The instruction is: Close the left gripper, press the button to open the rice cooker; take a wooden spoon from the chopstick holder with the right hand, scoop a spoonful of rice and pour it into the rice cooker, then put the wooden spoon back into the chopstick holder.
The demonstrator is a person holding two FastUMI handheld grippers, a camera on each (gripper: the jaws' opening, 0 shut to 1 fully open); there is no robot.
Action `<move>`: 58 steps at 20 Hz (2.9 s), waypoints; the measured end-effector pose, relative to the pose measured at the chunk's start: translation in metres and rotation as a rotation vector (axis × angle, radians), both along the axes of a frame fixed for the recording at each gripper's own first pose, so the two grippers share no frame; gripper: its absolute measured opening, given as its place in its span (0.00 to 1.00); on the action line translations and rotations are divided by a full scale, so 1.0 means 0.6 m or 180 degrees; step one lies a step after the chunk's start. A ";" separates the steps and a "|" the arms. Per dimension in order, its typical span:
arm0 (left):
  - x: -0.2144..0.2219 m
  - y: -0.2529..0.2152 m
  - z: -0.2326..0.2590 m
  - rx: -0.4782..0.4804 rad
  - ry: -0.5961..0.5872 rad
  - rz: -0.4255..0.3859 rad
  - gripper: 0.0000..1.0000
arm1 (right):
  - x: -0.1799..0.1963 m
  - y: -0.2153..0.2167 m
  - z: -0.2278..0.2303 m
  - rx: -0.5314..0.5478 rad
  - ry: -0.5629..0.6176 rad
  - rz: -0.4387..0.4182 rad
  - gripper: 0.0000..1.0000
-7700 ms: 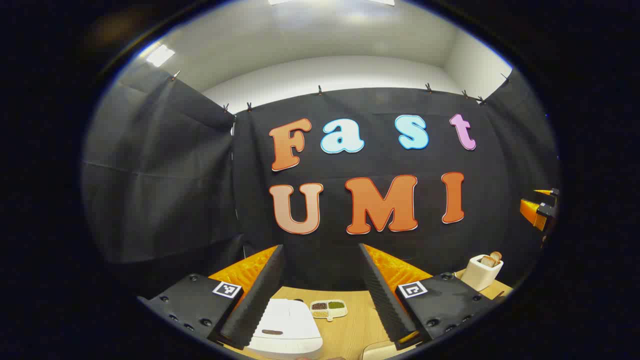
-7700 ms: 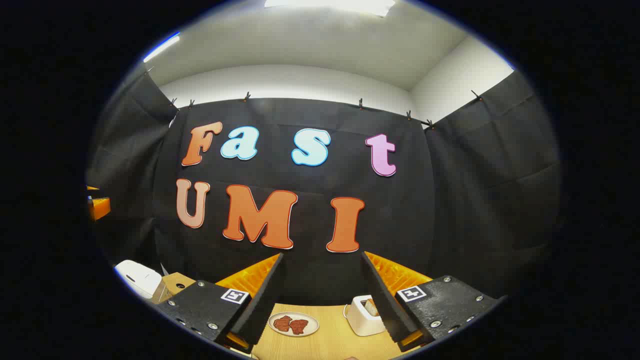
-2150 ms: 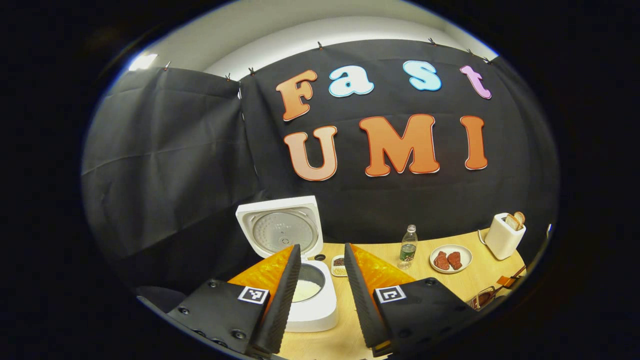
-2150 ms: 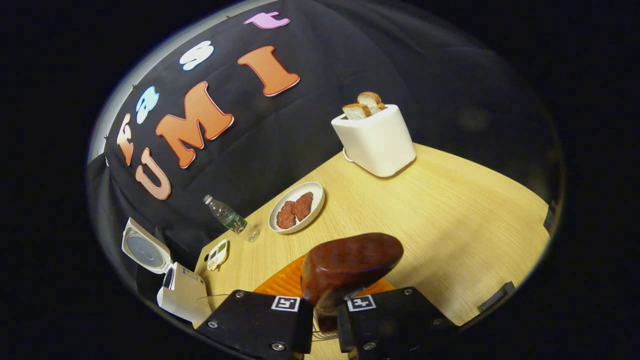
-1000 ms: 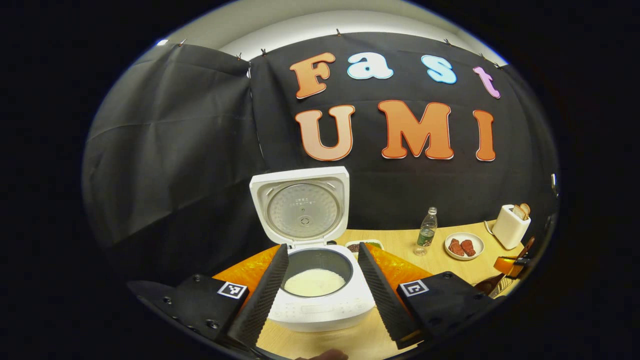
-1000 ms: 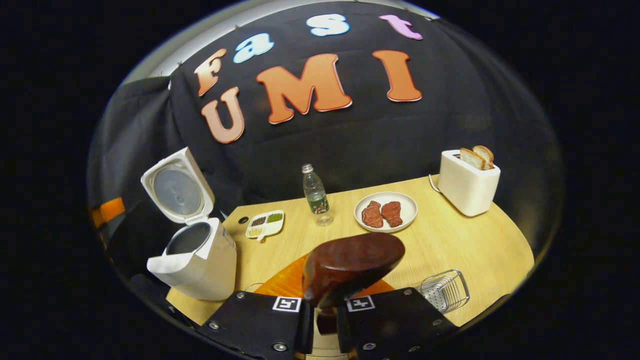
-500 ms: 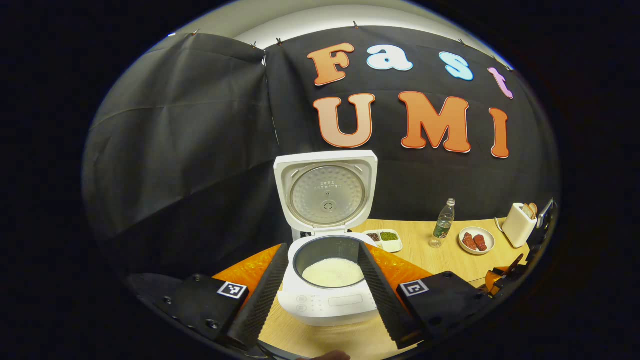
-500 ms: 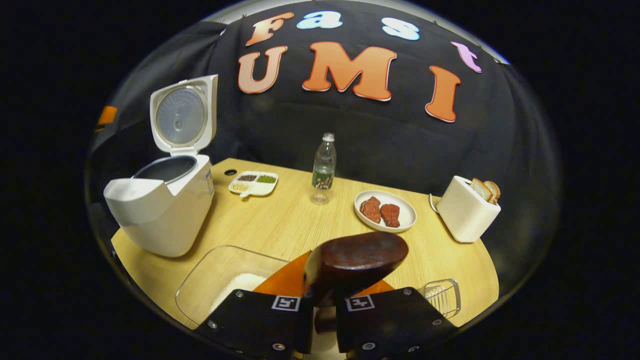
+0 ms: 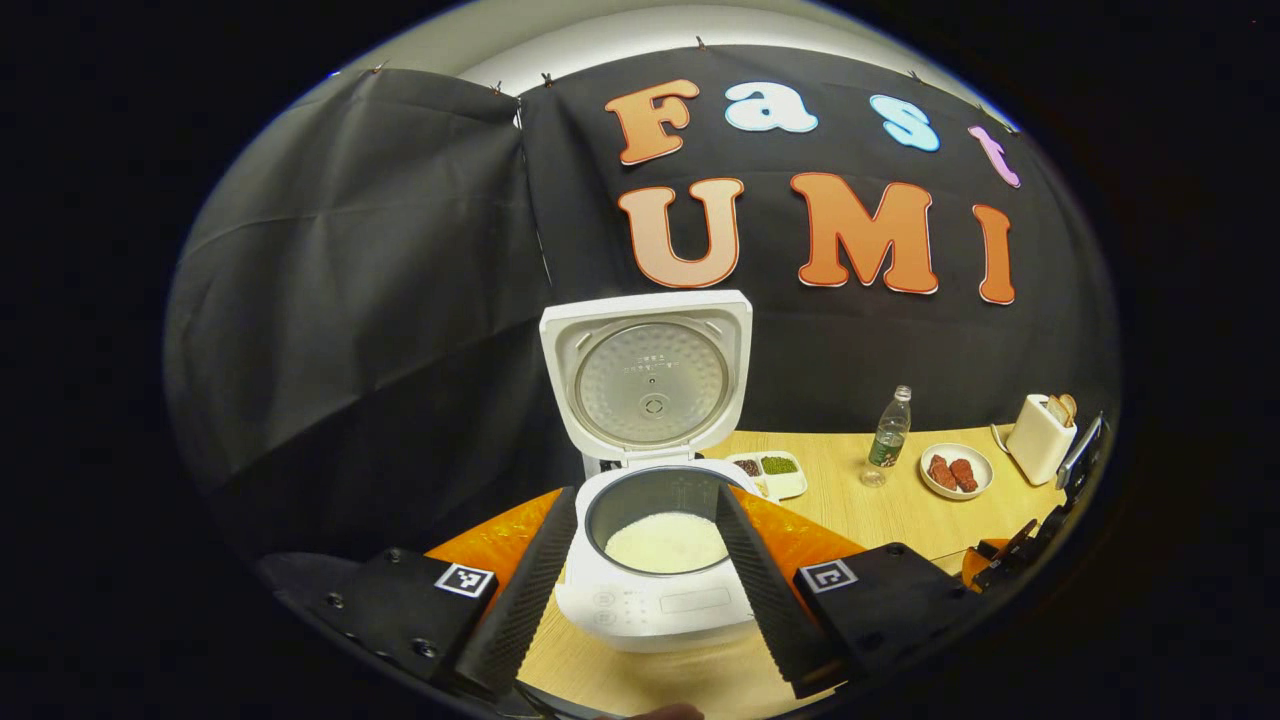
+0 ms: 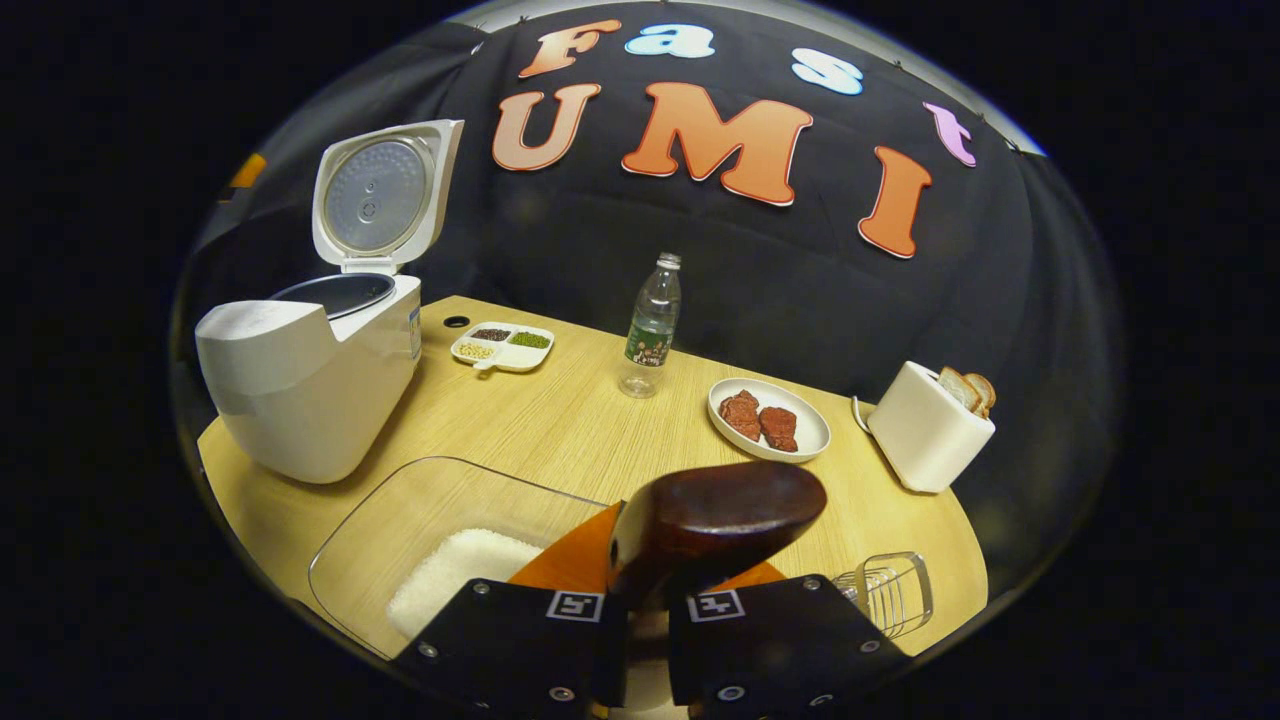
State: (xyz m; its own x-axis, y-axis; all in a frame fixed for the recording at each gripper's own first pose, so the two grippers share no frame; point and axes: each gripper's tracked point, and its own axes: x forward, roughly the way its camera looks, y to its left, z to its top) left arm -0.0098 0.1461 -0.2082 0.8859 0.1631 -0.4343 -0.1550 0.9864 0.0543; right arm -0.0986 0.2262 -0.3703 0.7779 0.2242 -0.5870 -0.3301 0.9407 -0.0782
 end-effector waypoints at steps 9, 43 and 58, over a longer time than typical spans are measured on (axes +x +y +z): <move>-0.005 0.018 -0.013 0.0082 0.0079 -0.0038 0.95 | -0.040 0.072 -0.010 0.0501 0.0301 -0.0092 0.12; -0.001 0.048 0.004 0.0219 0.0058 -0.0201 0.91 | -0.041 0.100 -0.013 0.2981 0.2018 -0.0784 0.12; 0.014 -0.012 0.018 0.0048 -0.0068 -0.0168 0.91 | 0.068 0.006 0.126 0.4576 0.2002 -0.1451 0.12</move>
